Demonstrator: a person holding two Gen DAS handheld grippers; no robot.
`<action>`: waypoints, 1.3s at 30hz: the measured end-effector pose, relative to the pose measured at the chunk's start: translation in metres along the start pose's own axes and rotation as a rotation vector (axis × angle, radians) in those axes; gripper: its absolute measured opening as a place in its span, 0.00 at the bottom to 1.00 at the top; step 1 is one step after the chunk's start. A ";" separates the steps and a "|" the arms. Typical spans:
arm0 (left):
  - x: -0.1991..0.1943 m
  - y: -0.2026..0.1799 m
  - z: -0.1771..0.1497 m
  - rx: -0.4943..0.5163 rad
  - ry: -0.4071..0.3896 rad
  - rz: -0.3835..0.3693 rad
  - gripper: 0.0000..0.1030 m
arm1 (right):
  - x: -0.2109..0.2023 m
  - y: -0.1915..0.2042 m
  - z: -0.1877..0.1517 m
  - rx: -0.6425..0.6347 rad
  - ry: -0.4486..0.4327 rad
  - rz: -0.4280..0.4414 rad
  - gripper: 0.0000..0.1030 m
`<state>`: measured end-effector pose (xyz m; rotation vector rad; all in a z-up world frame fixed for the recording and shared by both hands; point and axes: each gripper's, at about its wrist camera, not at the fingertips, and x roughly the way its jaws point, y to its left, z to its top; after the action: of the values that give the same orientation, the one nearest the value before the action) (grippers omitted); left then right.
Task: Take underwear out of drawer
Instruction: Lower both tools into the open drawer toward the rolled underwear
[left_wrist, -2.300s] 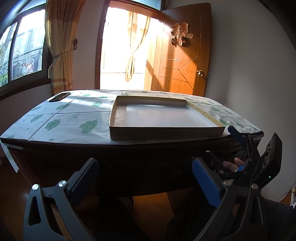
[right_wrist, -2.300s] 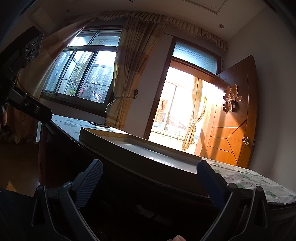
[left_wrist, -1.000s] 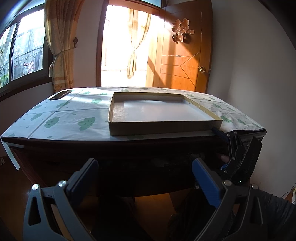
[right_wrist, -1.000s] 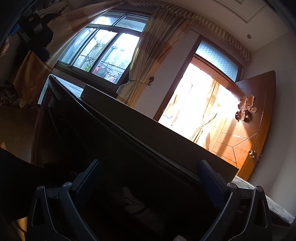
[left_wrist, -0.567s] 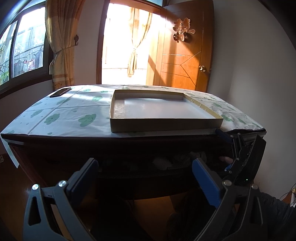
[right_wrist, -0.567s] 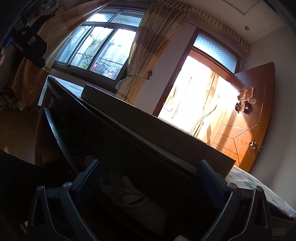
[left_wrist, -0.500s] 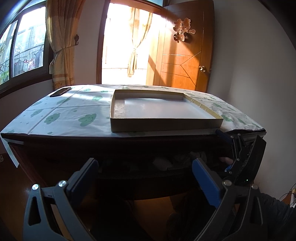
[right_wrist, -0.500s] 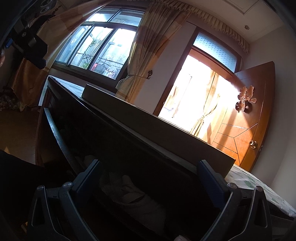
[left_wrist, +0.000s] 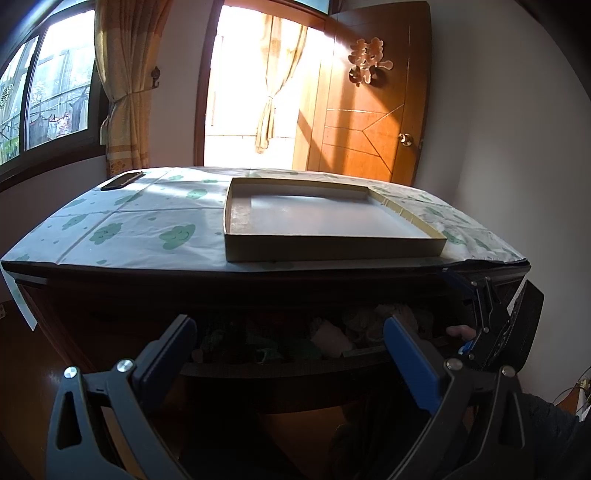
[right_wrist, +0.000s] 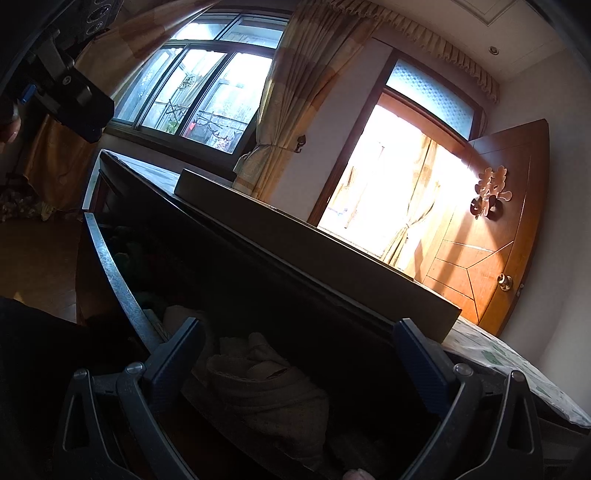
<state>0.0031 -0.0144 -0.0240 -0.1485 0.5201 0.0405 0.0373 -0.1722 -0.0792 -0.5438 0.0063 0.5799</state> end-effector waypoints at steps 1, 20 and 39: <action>-0.001 0.000 0.000 -0.001 -0.003 -0.001 1.00 | -0.001 0.000 0.000 0.001 0.002 0.000 1.00; -0.007 0.010 0.001 -0.027 -0.014 -0.003 1.00 | -0.017 0.001 -0.001 0.079 0.067 -0.018 1.00; -0.007 0.013 0.003 -0.031 -0.009 0.002 1.00 | -0.031 -0.003 0.003 0.151 0.116 -0.007 1.00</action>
<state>-0.0023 -0.0008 -0.0195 -0.1778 0.5113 0.0512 0.0125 -0.1889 -0.0706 -0.4294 0.1567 0.5357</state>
